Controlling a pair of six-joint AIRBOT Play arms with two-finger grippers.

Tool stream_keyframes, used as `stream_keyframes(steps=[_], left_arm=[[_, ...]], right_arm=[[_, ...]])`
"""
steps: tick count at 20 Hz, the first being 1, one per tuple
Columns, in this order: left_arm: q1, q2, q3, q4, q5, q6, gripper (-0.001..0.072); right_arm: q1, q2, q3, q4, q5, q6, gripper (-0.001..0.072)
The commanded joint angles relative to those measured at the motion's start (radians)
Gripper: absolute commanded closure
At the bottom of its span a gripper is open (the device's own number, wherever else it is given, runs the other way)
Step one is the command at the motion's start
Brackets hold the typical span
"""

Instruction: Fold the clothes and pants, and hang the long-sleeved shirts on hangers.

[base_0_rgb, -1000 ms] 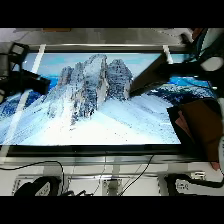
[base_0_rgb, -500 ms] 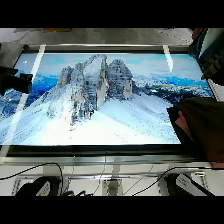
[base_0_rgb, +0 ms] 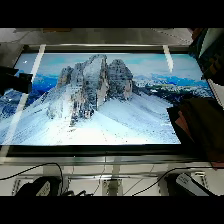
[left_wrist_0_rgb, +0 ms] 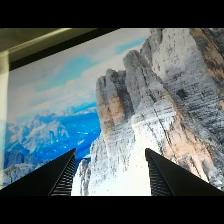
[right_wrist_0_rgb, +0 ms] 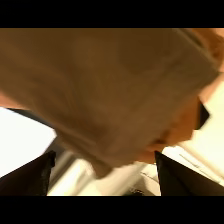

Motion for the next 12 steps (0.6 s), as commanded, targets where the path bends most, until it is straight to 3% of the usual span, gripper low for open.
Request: stream_keyframes(steps=[1,2,3,6,8,10,11,12], left_arm=[[0.0,0.001,0.0,0.0,0.0,0.0,0.0239],[0.001,0.001,0.0,0.0,0.0,0.0,0.0239],[0.0,0.001,0.0,0.0,0.0,0.0,0.0239],[0.001,0.001,0.0,0.0,0.0,0.0,0.0239],[0.001,0.001,0.0,0.0,0.0,0.0,0.0239],[0.0,0.001,0.0,0.0,0.0,0.0,0.0239],[0.001,0.001,0.0,0.0,0.0,0.0,0.0239],[0.001,0.001,0.0,0.0,0.0,0.0,0.0239]], right_arm=[[0.042,0.0,0.082,0.151,-0.04,0.003,0.0073],[0.079,0.0,0.127,0.173,-0.045,0.003,0.0209],[0.121,0.0,0.166,0.188,-0.043,0.003,0.0299],[0.314,0.0,0.252,0.202,-0.024,-0.031,0.0351],[0.463,0.0,0.281,0.179,-0.025,-0.045,0.0468],[0.612,0.0,0.283,0.096,-0.031,-0.044,0.0654],[0.676,-0.002,0.283,0.034,-0.035,-0.043,0.07],[0.74,-0.003,0.283,-0.051,-0.035,-0.038,0.07]])
